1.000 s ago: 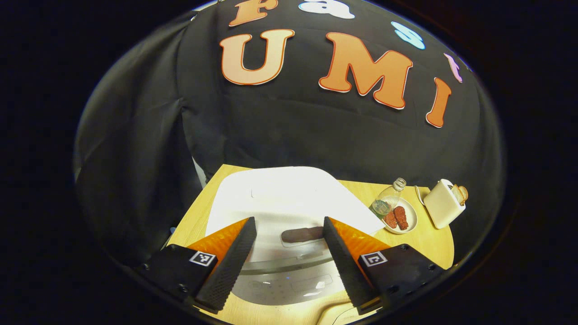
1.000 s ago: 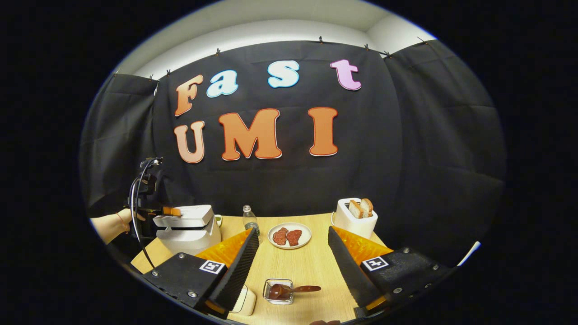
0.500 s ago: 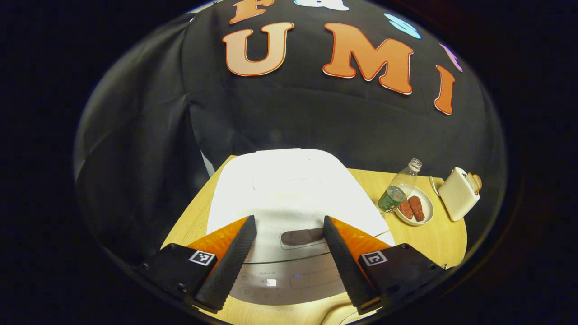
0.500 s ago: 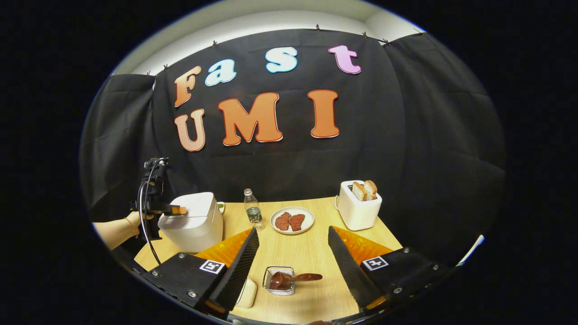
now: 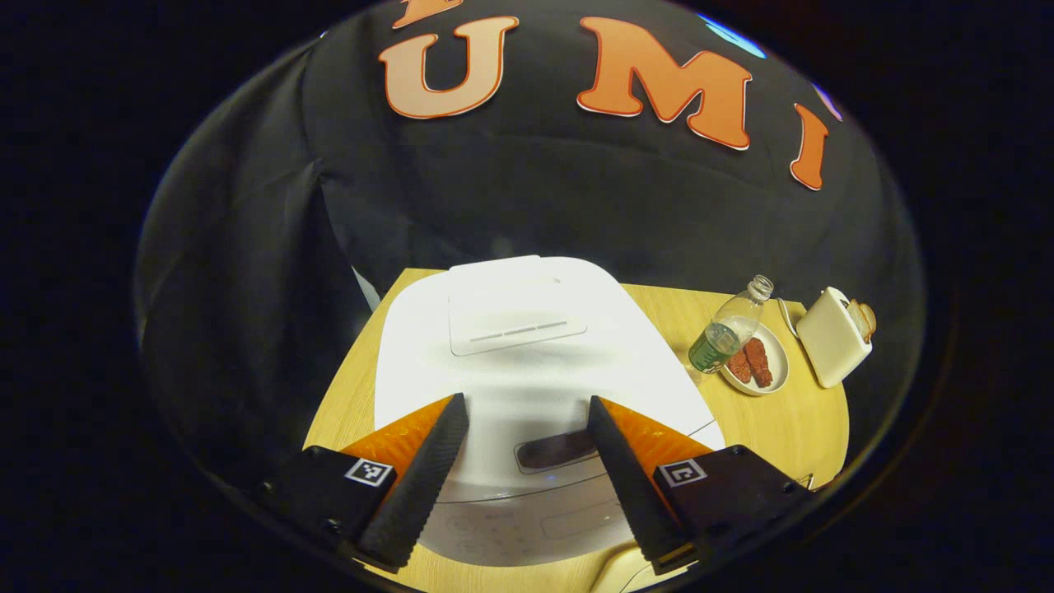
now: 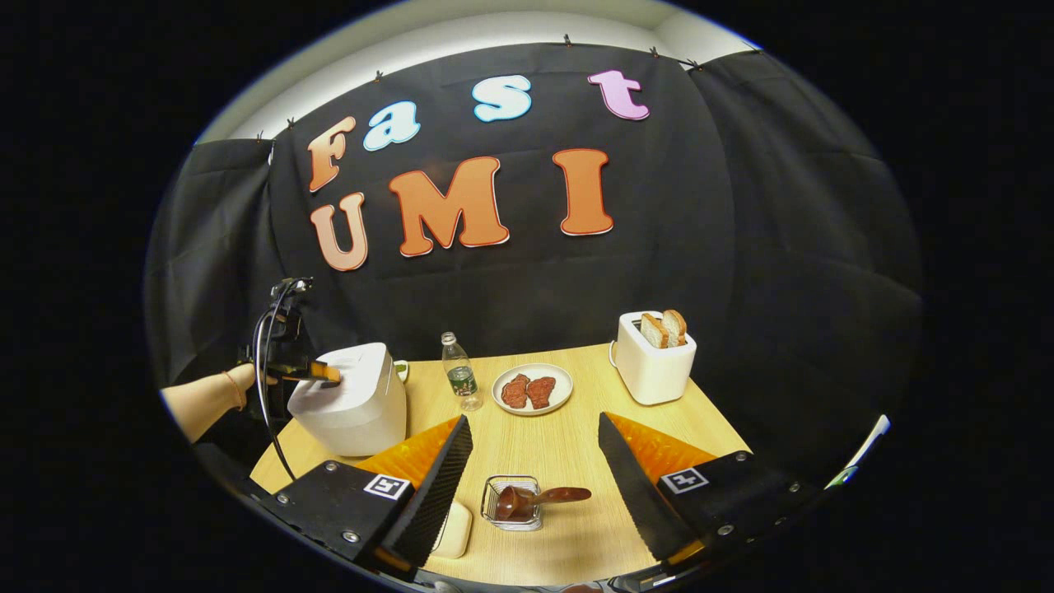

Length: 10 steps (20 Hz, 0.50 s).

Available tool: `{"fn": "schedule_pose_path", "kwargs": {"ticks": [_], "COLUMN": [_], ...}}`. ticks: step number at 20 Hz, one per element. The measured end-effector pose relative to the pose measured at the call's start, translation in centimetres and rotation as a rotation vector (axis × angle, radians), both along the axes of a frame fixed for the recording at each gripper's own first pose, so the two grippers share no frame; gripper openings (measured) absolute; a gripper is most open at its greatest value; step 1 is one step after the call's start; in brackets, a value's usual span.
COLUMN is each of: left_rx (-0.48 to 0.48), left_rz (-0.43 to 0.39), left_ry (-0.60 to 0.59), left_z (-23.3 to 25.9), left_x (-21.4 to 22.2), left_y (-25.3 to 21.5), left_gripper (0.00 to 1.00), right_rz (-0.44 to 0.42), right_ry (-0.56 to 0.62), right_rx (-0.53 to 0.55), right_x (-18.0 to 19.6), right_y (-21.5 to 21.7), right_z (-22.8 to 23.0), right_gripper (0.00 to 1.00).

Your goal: Close the left gripper, press the button to open the rice cooker; take a wooden spoon from the chopstick holder with the right hand, scoop a spoonful of rice and pour it into the rice cooker, then put the wooden spoon back into the chopstick holder.

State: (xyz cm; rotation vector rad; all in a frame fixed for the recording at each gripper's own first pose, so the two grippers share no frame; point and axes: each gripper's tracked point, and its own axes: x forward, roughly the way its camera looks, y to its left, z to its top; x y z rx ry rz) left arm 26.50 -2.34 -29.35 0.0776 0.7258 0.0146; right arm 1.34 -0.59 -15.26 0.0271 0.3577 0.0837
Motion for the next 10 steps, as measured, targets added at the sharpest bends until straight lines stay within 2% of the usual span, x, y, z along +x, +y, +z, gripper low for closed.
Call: {"fn": "schedule_pose_path", "kwargs": {"ticks": [1,4,10], "left_rx": [-0.020,0.074,0.052], "left_rz": [0.028,0.002,0.025], "left_ry": [-0.013,0.001,-0.028], "left_z": [0.3,0.5,1.0], "left_x": [0.6,0.3,0.7], "left_y": [0.4,0.5,0.6], "left_gripper": [1.00,1.00,1.00], "right_rz": [-0.005,-0.023,-0.031], "right_ry": [0.006,0.019,0.026], "right_rx": [-0.007,-0.022,-0.036], "right_x": [-0.1,-0.5,0.1], "right_y": [-0.2,-1.0,-1.0], "right_z": [-0.3,-1.0,-1.7], "right_gripper": [0.95,0.95,0.95]}}
